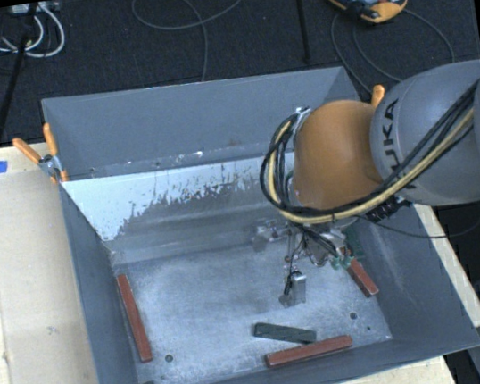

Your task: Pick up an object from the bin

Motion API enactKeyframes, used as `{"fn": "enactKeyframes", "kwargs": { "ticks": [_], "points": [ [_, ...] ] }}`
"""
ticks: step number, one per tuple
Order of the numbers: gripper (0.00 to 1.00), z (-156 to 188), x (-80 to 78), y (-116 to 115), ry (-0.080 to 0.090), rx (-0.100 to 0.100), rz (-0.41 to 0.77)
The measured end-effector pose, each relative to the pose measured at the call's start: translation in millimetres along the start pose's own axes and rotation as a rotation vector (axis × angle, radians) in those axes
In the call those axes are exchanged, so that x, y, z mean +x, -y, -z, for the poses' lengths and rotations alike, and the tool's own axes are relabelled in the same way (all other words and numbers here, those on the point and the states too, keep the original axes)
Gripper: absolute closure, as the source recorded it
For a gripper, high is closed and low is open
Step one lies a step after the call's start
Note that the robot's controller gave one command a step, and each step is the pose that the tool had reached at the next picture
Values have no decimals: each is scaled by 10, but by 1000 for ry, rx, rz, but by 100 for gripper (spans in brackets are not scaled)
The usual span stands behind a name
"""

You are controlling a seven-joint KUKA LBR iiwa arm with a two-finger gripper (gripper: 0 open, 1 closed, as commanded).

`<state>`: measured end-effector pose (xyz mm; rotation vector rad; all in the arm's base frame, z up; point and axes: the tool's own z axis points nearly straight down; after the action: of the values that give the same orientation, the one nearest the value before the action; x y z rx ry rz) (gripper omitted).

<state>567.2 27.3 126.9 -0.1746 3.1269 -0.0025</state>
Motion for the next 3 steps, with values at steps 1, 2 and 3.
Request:
{"fn": "enactKeyframes", "kwargs": {
  "ticks": [1, 2, 3],
  "points": [
    [0, -250, 326, 46, -18, -6, 123],
    [0, -272, 406, -35, -12, -2, -54],
    [100, -538, 881, -17, -13, -2, 93]
  ]
}}
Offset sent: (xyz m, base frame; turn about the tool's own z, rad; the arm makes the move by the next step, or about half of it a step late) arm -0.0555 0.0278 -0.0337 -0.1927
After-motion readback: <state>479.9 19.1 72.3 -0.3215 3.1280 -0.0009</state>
